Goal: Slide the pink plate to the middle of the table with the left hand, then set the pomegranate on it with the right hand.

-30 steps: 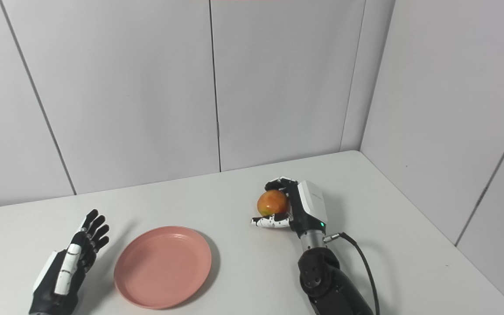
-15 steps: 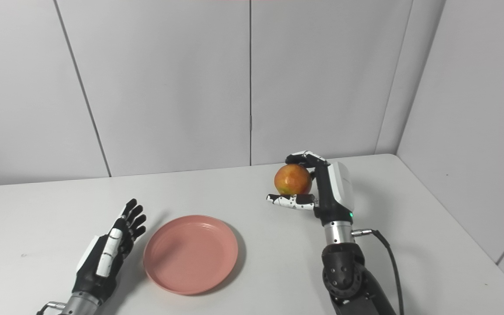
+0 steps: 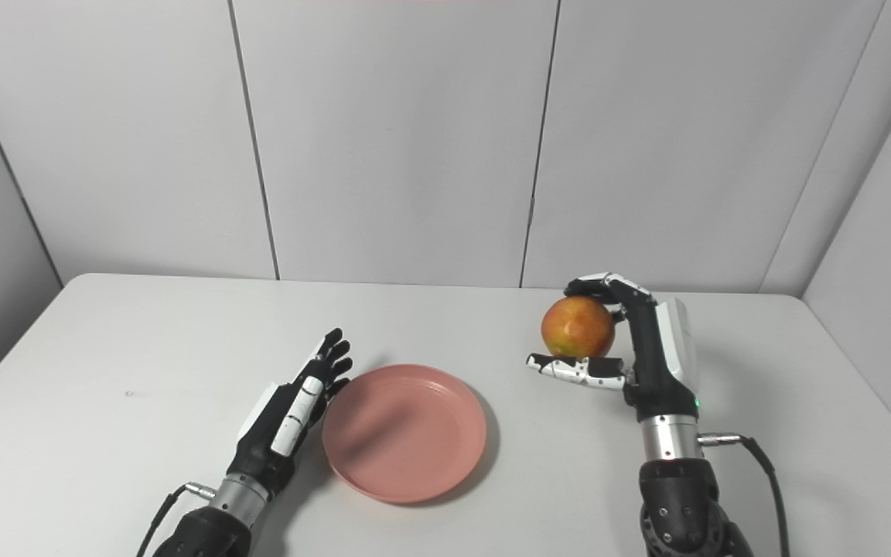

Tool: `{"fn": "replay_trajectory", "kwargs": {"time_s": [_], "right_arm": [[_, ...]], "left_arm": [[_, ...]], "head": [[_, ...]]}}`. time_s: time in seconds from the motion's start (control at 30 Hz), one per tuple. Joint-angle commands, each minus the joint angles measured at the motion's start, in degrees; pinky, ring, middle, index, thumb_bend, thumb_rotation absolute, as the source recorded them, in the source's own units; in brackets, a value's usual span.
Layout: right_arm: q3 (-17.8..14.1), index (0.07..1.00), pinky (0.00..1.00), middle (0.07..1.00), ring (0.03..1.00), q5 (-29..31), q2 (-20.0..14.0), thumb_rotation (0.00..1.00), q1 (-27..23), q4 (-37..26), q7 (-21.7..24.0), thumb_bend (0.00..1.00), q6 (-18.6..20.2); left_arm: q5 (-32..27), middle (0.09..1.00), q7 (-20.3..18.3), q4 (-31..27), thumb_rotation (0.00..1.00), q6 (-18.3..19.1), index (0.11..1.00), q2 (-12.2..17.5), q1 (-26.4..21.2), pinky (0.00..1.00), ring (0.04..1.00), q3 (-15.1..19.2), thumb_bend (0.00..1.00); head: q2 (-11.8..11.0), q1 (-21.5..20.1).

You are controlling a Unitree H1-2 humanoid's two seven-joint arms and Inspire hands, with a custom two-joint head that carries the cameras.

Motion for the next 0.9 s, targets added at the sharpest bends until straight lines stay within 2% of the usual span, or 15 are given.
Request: {"fn": "replay_trajectory", "kwargs": {"time_s": [0.0, 0.23, 0.57, 0.87], "right_arm": [[0.14, 0.51, 0.36, 0.517, 0.457, 0.87, 0.26, 0.0, -2.22, -2.13, 0.76, 0.5, -3.13], [2.89, 0.525, 0.35, 0.512, 0.457, -0.25, 2.27, 0.0, -2.74, -0.69, 1.86, 0.5, -5.96], [7.11, 0.547, 0.34, 0.504, 0.437, -3.21, 6.32, 0.0, -3.32, 0.33, 3.88, 0.5, -4.37], [11.25, 0.546, 0.35, 0.498, 0.442, -5.11, 8.31, 0.0, -4.24, 4.5, 5.37, 0.5, -6.53]], "left_arm": [[0.31, 0.991, 0.69, -0.51, 1.0, -0.08, 0.992, -0.66, 0.12, 0.94, 0.97, -0.47, 0.56], [0.81, 0.993, 1.08, -0.54, 1.0, -0.14, 0.994, -0.83, 0.1, 0.94, 0.973, -0.54, 0.56], [1.63, 0.992, 1.94, -0.39, 1.0, -0.27, 0.994, -1.05, 0.04, 0.94, 0.974, -0.39, 0.59], [1.61, 0.999, 2.66, 0.1, 1.0, -0.11, 0.999, -1.04, -0.22, 0.96, 0.976, -0.28, 0.6]], "head": [[-0.11, 0.22], [-0.28, 0.49], [-0.3, 0.46], [-0.22, -0.1]]}}
